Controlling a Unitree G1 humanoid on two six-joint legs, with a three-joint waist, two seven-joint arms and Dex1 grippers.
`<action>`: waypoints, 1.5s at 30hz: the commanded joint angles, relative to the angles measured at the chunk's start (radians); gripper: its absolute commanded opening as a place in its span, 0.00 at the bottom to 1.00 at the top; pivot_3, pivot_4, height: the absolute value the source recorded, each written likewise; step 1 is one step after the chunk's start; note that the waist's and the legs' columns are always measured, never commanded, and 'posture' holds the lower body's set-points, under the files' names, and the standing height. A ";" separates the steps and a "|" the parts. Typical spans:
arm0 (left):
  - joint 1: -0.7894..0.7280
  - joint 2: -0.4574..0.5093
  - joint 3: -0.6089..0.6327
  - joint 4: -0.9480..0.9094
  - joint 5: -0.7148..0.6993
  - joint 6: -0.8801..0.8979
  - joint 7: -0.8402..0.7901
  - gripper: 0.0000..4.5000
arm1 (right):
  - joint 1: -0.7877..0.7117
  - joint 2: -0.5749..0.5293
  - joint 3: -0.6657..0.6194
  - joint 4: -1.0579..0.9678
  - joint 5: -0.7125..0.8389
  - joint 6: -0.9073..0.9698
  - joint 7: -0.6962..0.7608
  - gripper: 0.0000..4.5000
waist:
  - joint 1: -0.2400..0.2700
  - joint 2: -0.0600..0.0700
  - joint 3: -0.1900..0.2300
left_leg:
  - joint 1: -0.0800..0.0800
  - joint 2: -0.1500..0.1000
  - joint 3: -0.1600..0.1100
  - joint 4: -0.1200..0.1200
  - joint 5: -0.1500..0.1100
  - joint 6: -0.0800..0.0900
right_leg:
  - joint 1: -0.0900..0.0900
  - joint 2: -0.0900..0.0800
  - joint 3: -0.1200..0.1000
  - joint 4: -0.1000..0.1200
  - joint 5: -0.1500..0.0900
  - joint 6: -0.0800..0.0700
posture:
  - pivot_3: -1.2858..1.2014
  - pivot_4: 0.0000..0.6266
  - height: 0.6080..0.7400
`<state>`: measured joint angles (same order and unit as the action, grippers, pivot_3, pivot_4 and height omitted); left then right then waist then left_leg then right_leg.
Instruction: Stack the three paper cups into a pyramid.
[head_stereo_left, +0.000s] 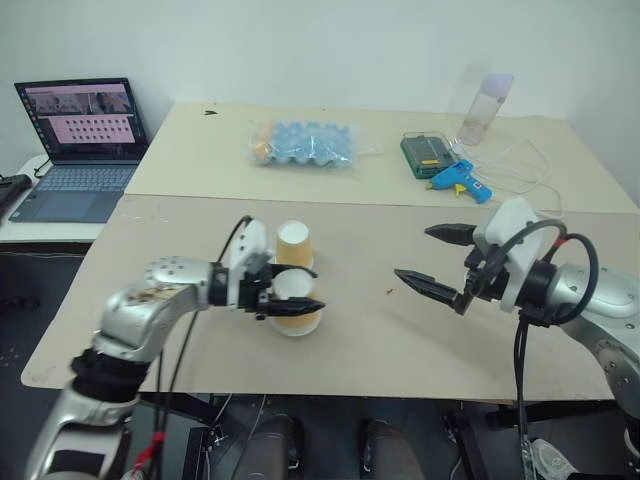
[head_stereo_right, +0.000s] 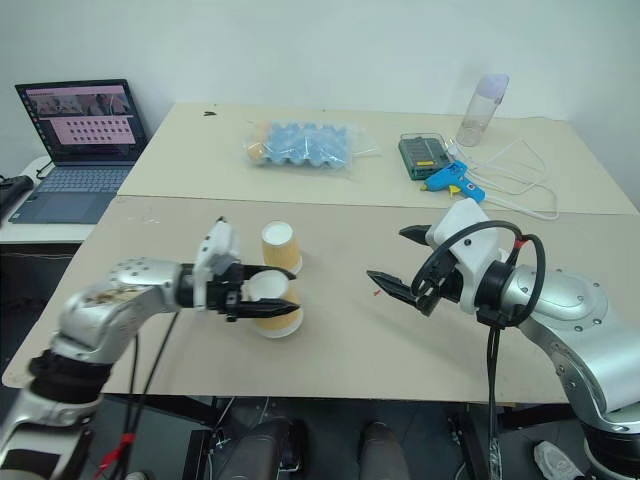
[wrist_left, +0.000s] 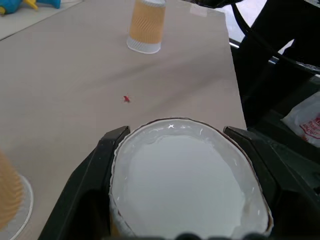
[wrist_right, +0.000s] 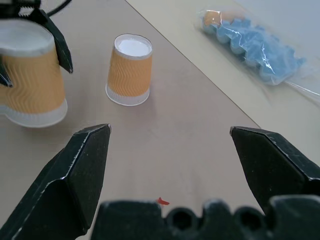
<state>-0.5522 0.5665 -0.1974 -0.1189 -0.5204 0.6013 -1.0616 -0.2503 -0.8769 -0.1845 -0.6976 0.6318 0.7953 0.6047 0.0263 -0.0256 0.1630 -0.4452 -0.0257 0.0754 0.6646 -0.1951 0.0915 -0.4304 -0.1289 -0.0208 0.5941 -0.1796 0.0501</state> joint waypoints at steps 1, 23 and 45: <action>-0.145 -0.154 -0.055 0.175 0.095 -0.126 0.046 0.58 | 0.020 -0.005 -0.062 -0.060 0.006 0.015 -0.031 1.00 | 0.009 0.000 0.000 | 0.000 0.000 0.000 0.002 0.000 0.001 | 0.001 0.000 0.000 0.000 0.000 0.000 | 0.52 0.24 1.00; -0.334 -0.491 -0.127 0.643 0.294 -0.367 -0.053 0.69 | 0.084 -0.003 -0.157 -0.141 0.032 0.064 -0.120 1.00 | 0.012 0.000 0.000 | -0.003 0.001 0.000 0.013 -0.006 0.010 | 0.003 -0.001 0.001 -0.001 0.003 0.010 | 0.52 0.24 1.00; -0.232 -0.294 0.127 0.079 0.104 -0.062 0.101 1.00 | 0.024 0.010 -0.069 -0.064 0.005 0.019 -0.073 1.00 | -0.003 0.000 0.000 | -0.002 0.002 -0.001 0.013 -0.007 0.010 | 0.004 -0.001 0.001 0.000 0.004 0.011 | 0.52 0.24 1.00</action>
<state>-0.7803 0.2810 -0.1068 0.0444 -0.3714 0.4974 -1.0182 -0.2013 -0.8711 -0.2446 -0.7551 0.6428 0.8510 0.5238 0.0236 -0.0252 0.1632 -0.4467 -0.0242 0.0744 0.6781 -0.2021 0.1008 -0.4258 -0.1300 -0.0199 0.5938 -0.1760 0.0609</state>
